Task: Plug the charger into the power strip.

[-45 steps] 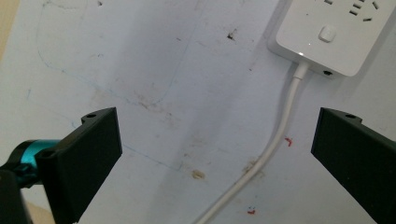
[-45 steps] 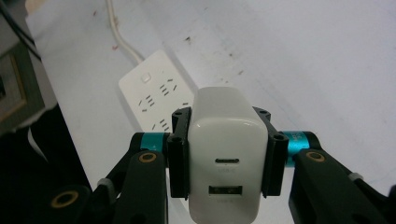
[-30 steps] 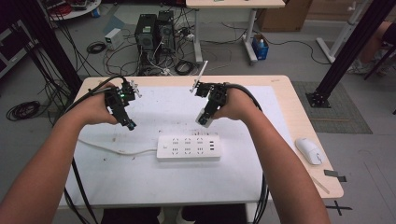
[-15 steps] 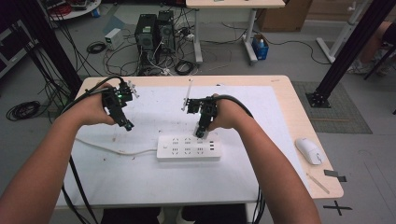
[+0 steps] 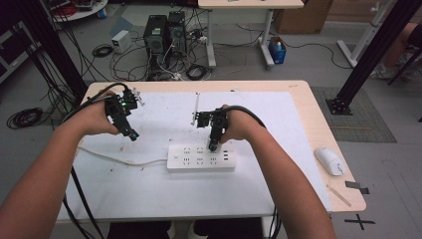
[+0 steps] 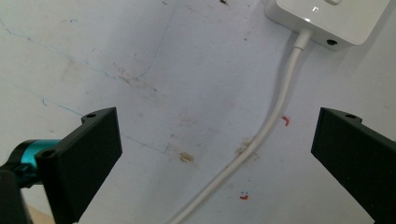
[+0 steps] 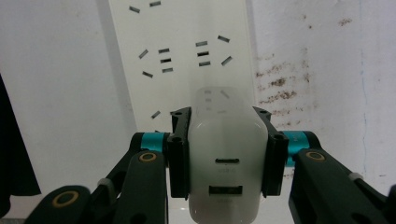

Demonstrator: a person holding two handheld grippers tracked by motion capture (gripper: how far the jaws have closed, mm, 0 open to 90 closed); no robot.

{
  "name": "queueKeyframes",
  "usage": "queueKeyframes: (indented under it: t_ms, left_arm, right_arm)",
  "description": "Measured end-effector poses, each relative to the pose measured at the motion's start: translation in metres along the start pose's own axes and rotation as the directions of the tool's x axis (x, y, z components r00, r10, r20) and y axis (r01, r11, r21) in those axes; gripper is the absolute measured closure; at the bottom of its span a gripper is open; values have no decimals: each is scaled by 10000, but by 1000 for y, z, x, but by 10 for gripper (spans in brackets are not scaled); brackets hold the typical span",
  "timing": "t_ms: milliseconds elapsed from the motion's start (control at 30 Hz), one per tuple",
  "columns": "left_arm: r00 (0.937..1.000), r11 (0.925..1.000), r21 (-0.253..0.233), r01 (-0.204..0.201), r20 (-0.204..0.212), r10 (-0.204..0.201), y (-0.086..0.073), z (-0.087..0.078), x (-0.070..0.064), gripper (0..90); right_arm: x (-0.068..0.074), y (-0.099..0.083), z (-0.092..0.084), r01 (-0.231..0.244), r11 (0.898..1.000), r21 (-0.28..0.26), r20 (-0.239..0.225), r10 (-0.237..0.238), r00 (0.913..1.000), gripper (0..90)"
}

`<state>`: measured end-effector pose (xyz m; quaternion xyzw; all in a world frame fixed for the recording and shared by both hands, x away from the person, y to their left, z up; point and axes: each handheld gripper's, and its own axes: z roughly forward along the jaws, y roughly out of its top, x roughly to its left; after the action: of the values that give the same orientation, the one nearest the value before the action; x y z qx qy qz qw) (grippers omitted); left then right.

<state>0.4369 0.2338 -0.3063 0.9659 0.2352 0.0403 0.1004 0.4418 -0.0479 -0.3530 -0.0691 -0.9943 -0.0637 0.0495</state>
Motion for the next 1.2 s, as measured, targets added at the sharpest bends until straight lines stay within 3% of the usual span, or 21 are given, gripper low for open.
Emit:
queueKeyframes:
  t_ms: [333, 567, 1200]
  left_arm:
    - [9999, 9999, -6, 101, -56, -101, -2, 1, 0, 18]
    - [10000, 10000, -10, 32, -73, -32, 2, 2, -2, 18]
    - [10000, 9999, 111, 50, -14, -50, 4, 8, -1, 18]
  right_arm:
    - [2, 2, 5, 327, 9993, 152, 69, -328, 9994, 623]
    - [7, 2, 8, 930, 9952, 298, 297, -938, 9951, 625]
    - [14, 10, 10, 1021, 9924, 681, 668, -1066, 9921, 628]
